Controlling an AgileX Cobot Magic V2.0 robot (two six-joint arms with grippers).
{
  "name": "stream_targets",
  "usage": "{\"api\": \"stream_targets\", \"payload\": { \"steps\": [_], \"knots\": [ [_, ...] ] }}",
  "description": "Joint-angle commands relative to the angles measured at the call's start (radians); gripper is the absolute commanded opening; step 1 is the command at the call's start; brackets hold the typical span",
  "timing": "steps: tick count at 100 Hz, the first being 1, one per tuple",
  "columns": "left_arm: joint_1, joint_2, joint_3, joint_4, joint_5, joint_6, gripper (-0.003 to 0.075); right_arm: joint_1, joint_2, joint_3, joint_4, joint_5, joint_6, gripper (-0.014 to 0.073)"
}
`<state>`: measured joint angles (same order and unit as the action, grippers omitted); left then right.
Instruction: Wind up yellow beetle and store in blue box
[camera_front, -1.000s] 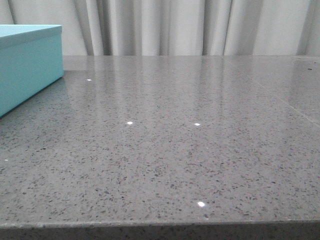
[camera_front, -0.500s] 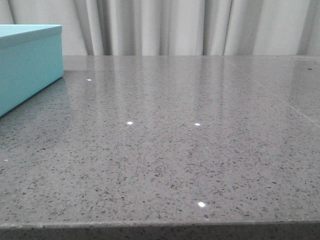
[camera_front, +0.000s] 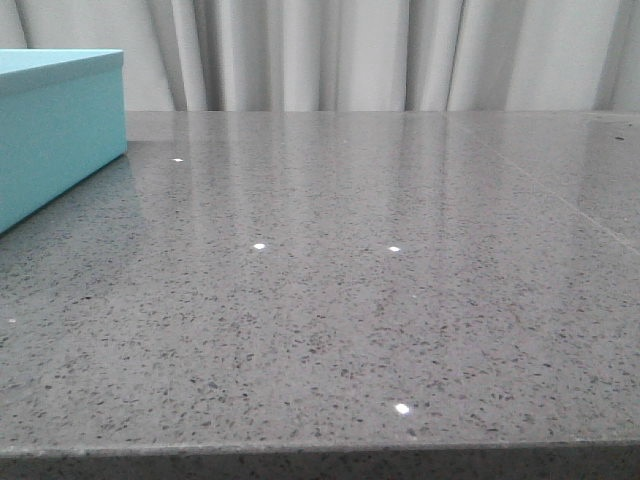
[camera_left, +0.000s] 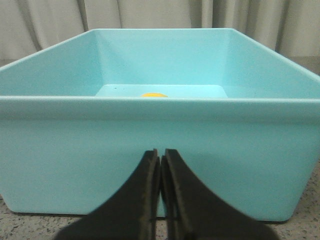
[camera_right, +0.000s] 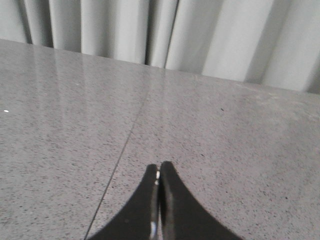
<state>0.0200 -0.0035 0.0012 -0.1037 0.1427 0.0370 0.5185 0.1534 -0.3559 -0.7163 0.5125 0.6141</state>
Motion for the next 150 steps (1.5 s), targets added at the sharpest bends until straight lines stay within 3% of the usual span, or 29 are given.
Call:
{"api": "stream_targets", "payload": {
  "steps": [1,19,41,63,106,150],
  "knots": [
    [-0.005,-0.033,0.007,-0.008,-0.085,-0.009,-0.002,-0.048,-0.019,-0.025,0.109,-0.099,-0.152,-0.0115],
    [-0.005,-0.033,0.007,-0.008,-0.085,-0.009,-0.002,-0.152,-0.054,-0.024,0.306,-0.122,-0.267,-0.0115],
    [-0.005,-0.033,0.007,-0.008,-0.085,-0.009,-0.002,-0.278,-0.083,0.061,0.575,-0.26,-0.525,-0.0115],
    [-0.005,-0.033,0.007,-0.008,-0.085,-0.009,-0.002,-0.383,-0.12,0.202,0.716,-0.422,-0.548,-0.0115],
    [-0.005,-0.033,0.007,-0.008,-0.085,-0.009,-0.002,-0.436,-0.184,0.378,0.728,-0.501,-0.536,-0.0115],
    [-0.005,-0.033,0.007,-0.008,-0.085,-0.009,-0.002,-0.436,-0.184,0.385,0.728,-0.507,-0.536,-0.0115]
  ]
}}
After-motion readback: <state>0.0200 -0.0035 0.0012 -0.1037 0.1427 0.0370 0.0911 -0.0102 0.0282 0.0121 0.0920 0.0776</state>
